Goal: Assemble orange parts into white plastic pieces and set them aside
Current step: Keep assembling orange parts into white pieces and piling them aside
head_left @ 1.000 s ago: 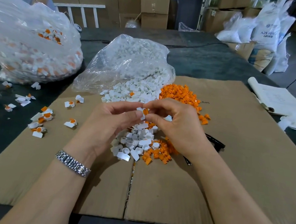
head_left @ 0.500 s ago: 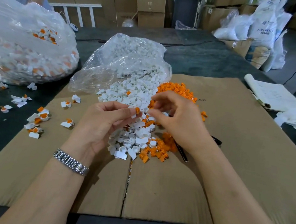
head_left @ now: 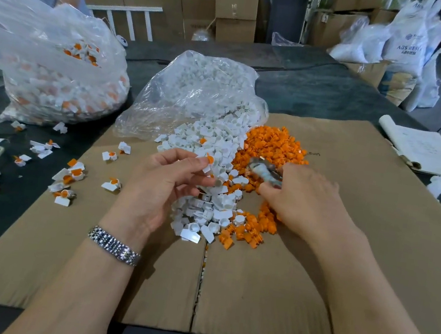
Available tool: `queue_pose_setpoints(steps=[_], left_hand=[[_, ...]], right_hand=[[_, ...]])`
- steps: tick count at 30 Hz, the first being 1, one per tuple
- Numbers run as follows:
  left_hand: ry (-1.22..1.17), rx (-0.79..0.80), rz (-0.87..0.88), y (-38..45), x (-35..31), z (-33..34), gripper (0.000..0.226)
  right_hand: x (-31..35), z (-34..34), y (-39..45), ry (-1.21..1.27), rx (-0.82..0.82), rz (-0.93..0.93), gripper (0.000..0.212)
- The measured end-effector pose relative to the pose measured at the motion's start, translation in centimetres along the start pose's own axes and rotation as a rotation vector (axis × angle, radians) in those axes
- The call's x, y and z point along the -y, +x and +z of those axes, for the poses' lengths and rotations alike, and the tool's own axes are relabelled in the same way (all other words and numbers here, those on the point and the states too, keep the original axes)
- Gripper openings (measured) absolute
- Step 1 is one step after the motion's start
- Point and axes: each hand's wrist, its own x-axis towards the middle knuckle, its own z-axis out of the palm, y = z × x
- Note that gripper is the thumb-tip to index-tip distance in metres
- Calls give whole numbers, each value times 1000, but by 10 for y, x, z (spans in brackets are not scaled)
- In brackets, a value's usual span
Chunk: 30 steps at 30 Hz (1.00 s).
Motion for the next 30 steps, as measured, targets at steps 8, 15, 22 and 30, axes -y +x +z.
queue_pose_setpoints(steps=[8,15,22,30], left_hand=[[-34,35,47,1,1,-5,12],[-43,54,100,0,0,-4,12],[-26,15,99,-2,-1,-1,10],[47,19,82,-1,-1,-4,8]], right_hand=[[15,-44,-7,425,227,-146,21],[33,-33,-10,576,490,-179,27],[38,-25,-12,454,432,-248,42],[44,-5,-17,399,256,-215,45]])
